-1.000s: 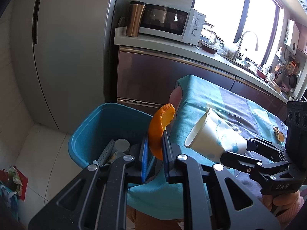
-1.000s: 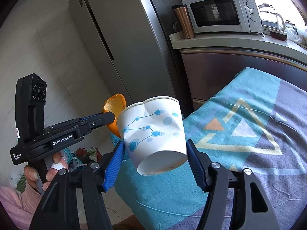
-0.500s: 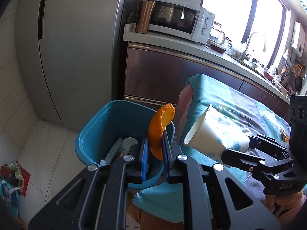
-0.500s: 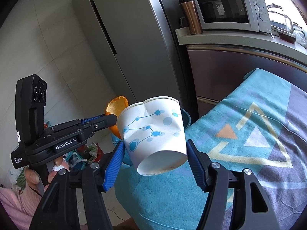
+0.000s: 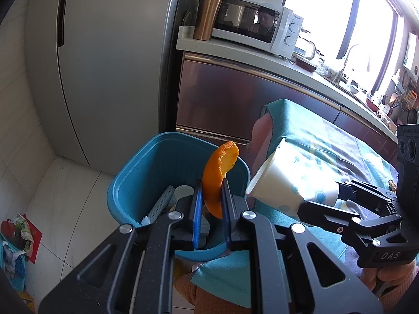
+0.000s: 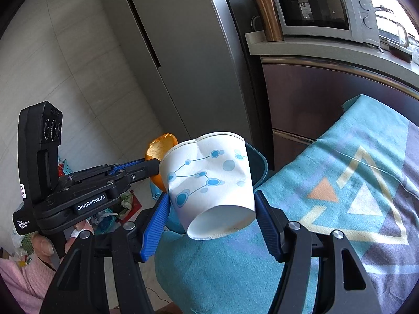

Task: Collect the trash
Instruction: 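Carry orange peel and paper cup toward the teal bin, then lower both tools into the teal bin and open them to drop peel and cup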

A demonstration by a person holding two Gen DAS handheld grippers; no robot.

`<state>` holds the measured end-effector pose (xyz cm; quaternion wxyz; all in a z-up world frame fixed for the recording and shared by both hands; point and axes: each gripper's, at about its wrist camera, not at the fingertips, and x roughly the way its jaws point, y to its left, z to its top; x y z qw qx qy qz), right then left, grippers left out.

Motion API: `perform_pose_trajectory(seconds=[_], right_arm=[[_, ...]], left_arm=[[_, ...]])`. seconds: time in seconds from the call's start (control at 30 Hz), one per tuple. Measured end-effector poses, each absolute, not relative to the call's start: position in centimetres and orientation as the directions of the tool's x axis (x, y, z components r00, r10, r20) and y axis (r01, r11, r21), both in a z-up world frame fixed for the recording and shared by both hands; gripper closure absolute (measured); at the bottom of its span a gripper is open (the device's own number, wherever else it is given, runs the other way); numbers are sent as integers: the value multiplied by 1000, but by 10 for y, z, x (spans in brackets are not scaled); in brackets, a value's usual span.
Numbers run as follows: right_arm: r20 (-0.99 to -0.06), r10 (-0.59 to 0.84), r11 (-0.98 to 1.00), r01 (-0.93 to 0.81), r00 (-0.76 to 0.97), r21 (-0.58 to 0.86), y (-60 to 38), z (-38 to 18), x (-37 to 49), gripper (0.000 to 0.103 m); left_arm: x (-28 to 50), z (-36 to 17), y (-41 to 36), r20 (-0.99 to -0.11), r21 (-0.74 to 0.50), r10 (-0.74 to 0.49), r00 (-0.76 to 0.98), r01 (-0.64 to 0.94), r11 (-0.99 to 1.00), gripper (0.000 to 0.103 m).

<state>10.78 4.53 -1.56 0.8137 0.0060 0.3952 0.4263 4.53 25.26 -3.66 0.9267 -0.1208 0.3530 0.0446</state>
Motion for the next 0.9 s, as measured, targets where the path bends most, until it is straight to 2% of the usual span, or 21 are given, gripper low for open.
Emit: perform_pose_trajectory(seconds=[0.9], right_arm=[[-759,612,664,-667,225,338,114,-45,145,40]], left_arm=[[93,-96,285,-754,-214,5,657,-252,944,86]])
